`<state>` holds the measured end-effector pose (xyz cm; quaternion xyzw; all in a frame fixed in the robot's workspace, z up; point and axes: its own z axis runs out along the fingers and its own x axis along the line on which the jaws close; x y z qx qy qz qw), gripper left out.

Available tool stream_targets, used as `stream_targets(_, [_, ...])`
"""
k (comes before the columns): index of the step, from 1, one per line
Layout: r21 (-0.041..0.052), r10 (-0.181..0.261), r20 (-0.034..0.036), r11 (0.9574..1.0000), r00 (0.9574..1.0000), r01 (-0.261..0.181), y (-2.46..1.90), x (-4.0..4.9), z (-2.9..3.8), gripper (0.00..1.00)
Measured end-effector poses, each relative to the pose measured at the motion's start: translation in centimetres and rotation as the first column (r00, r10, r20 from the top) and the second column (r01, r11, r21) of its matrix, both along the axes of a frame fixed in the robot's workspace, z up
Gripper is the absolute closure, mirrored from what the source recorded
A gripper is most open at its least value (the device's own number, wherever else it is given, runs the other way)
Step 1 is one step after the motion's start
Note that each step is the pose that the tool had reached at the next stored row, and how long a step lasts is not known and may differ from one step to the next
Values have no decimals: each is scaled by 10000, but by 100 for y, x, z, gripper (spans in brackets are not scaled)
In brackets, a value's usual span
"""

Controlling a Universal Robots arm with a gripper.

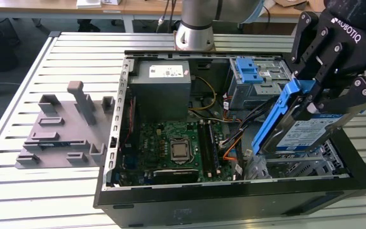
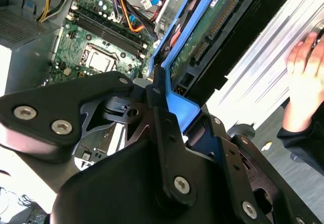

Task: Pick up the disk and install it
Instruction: 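Insert the disk into the insertion slot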

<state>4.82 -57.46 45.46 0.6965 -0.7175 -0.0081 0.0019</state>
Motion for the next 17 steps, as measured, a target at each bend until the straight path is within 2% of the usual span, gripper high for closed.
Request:
stream_targets(8, [0, 1, 0, 10000, 10000, -1, -1, 5, -1, 64])
stream_targets(17, [0, -1, 0, 10000, 10000, 1, 0, 79, -5, 64])
